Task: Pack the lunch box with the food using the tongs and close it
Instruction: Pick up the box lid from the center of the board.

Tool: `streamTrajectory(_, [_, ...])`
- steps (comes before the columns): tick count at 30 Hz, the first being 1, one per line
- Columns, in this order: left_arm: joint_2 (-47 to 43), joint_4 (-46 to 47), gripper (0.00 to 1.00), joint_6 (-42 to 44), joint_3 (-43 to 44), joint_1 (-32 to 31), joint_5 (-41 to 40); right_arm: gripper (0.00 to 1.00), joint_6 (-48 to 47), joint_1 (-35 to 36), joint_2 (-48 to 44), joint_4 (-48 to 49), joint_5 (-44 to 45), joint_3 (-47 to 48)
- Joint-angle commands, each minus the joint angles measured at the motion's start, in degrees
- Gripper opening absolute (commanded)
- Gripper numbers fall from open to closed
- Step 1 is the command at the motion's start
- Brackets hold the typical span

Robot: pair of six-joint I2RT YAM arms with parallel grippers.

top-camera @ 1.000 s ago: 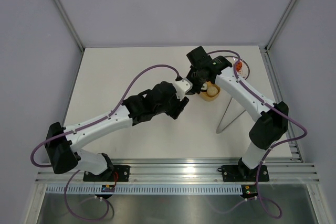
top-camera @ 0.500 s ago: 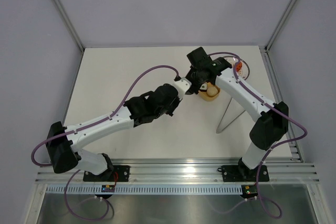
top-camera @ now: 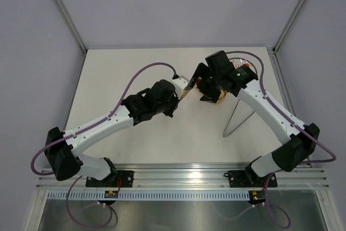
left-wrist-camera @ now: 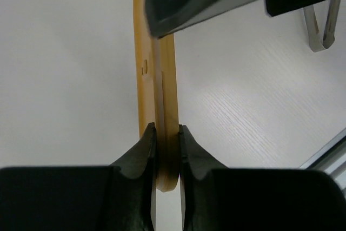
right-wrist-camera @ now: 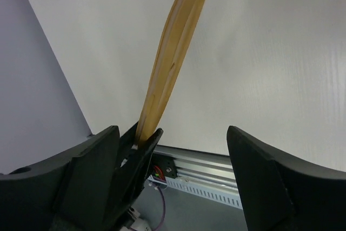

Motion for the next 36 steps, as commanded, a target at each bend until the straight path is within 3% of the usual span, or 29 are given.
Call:
streamTrajectory(1, [-2.19, 0.23, 0.00, -2.54, 2.83, 2.86, 9.87, 0.88, -3.58, -1.43, -6.35, 1.73, 3.96, -1.47])
streamTrajectory(4, [-1.14, -1.79, 0.00, -4.30, 4.76, 8.29, 20.49, 0.88, -6.30, -3.18, -9.60, 2.34, 4.67, -3.75])
streamTrajectory(9, [-0.52, -4.52, 0.00, -5.27, 6.96, 15.34, 42.70, 0.81, -19.29, -4.86, -16.45, 7.34, 4.58, -11.03])
streamTrajectory(15, [-1.66, -4.18, 0.00, -7.02, 7.85, 20.09, 55.04, 0.83, -32.66, -5.04, -21.74, 13.33, -2.09, -18.08])
streamTrajectory(20, [-1.75, 1.26, 0.00, -13.07, 5.30, 22.64, 55.68, 0.91, -30.31, -5.04, -22.52, 16.48, -3.51, -20.36])
streamTrajectory(25, [-0.61, 4.79, 0.00, -20.29, 4.15, 23.61, 47.24, 0.94, -22.75, -5.13, -29.55, 21.67, 4.39, -25.99])
streamTrajectory(29, [3.51, 2.78, 0.00, -20.22, 9.40, 23.61, 49.51, 0.94, -23.34, -5.91, -30.80, 19.58, 5.90, -24.78])
streamTrajectory(36, [6.07, 5.59, 0.00, -22.67, 10.13, 26.33, 60.22, 0.94, -27.22, -10.99, -29.91, 22.72, -10.68, -27.65])
